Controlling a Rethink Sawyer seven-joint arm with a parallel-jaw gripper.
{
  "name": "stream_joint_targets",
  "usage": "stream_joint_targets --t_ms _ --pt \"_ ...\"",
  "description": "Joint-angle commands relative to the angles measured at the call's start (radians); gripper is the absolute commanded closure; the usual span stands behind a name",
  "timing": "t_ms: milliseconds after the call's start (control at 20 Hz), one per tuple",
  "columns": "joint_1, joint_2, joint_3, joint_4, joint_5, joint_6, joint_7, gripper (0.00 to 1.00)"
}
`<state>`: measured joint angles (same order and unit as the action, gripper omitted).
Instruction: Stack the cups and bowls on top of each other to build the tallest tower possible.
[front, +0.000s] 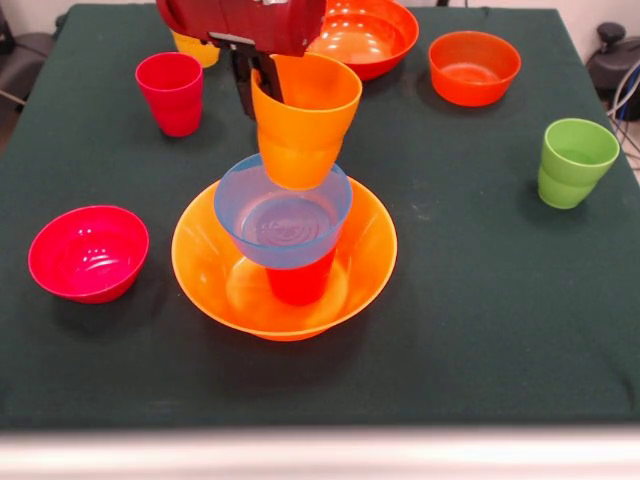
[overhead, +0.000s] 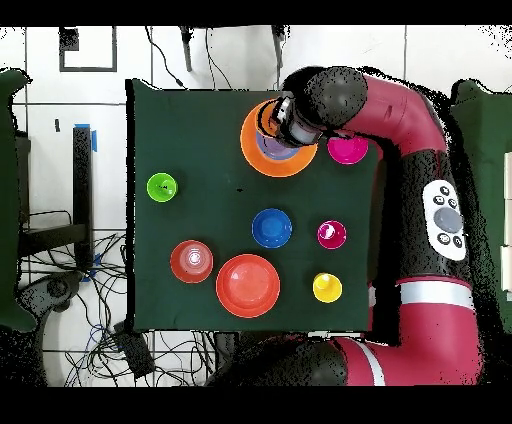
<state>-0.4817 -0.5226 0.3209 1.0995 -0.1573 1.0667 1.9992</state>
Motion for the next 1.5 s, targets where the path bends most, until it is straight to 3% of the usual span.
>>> stream_joint_targets --t_ms 50,1500 --pt "-0.011 0.023 0.088 0.086 -0.061 -0.037 -0.247 1.0" --pt "-0.002 0.054 0.075 0.041 -0.114 -0.043 -0.241 1.0"
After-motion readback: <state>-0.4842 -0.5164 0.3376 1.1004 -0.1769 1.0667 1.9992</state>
